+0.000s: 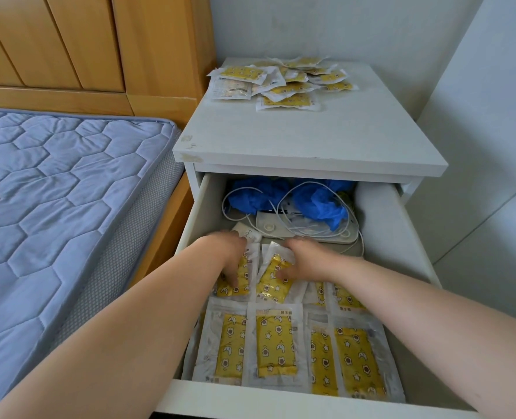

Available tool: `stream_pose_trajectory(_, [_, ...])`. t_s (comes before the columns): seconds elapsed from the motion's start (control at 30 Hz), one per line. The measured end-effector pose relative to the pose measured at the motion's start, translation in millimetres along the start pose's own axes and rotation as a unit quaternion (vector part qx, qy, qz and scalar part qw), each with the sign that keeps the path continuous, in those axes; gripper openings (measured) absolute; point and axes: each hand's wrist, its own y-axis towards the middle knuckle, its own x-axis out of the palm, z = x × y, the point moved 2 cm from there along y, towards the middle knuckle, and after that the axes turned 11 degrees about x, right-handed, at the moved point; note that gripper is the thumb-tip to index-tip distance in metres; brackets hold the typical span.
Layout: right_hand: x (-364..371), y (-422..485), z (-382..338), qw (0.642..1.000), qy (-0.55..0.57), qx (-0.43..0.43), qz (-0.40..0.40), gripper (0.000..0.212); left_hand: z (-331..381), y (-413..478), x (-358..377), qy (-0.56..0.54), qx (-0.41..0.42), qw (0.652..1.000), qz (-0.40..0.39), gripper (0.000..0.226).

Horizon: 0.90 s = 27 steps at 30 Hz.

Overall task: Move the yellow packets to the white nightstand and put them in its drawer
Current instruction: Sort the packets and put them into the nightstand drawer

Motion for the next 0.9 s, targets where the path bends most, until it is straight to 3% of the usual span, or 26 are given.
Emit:
stream_pose_trajectory(0.23, [10.6,-1.3,-0.8,0.996,-0.009,-0.016,-0.083,0.093,2.3,-2.8,-0.7,-0.057,0.023,0.998,-0.013,0.099])
stream_pose_trajectory(0.37, [10.7,-4.1,-4.5,0.994,-0.059,-0.061,-0.073,0.091,2.6,-2.2,0.8,-0.054,0.021,0.998,-0.030,0.103])
stream_pose_trajectory(0.53, [5.3,-4.8,-3.8,0.999,-0.017,-0.045,-0.021,0.092,2.2,-4.1,-3.9,-0.049,0.027,0.998,-0.004,0.087])
stream_pose_trajectory(0.73, [-26.6,-20.9,-5.5,0.997,0.004,-0.070,0.026,0.074,8.7,-11.7,-18.8,-0.069,0.033,0.993,0.094,0.064])
stream_pose_trajectory(0.9, [-64.6,-36.9,-0.8,0.988,0.039,-0.080,0.129,0.041,20.0,-29.2,-54.1,-0.122,0.050,0.966,0.222,0.043])
